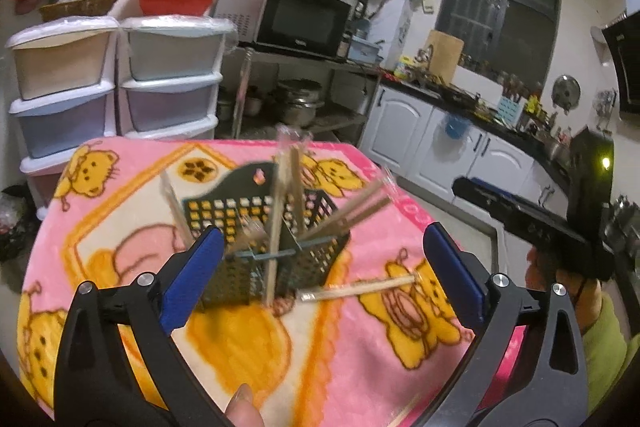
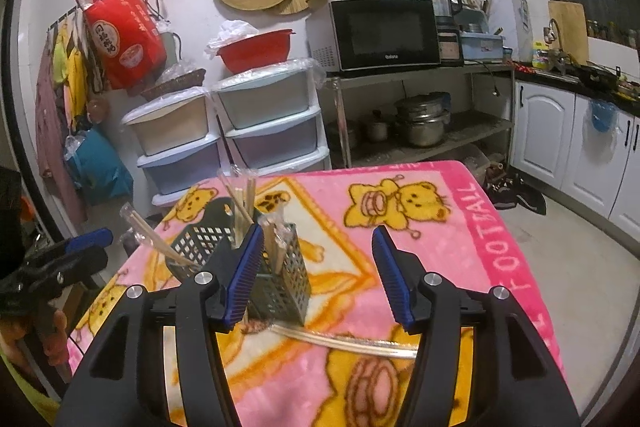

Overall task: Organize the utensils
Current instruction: 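Lower both tools toward the last wrapped chopstick pairs on the blanket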

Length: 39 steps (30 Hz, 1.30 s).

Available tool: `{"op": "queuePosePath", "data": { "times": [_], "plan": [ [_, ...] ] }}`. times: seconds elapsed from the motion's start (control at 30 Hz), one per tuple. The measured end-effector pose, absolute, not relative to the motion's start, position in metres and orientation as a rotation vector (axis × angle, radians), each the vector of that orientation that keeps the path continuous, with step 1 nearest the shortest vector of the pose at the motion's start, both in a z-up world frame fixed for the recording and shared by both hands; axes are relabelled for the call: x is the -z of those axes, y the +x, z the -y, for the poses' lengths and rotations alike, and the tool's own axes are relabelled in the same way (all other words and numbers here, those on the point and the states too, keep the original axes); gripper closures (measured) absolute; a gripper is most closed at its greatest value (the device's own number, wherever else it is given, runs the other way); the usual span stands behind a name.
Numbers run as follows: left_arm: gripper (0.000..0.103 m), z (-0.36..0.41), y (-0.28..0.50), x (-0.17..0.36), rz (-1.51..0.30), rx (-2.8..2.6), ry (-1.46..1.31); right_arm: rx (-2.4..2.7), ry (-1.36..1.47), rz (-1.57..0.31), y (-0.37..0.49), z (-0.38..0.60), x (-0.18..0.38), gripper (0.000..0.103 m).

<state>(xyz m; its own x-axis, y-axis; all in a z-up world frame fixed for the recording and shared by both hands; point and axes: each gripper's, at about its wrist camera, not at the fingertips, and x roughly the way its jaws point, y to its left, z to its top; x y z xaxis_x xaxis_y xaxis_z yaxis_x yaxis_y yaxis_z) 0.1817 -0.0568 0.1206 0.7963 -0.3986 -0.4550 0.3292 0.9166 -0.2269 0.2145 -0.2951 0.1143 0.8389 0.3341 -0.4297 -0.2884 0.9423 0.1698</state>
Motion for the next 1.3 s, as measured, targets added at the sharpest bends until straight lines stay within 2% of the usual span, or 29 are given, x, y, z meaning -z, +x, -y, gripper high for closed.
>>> {"op": "queuePosePath", "data": {
  "times": [0.97,1.13,1.3],
  "plan": [
    [0.011,0.157,0.152,0.005,-0.805,0.663,0.045,-0.165,0.132,-0.723,0.232,0.353,-0.015,0.049],
    [0.02,0.171,0.143,0.024,-0.863,0.71,0.082,-0.151,0.139,-0.789,0.245,0.357,0.012,0.049],
    [0.035,0.182,0.138,0.041,-0.913,0.737,0.134,-0.141,0.157,-0.843,0.258,0.356,0.035,0.049]
  ]
}}
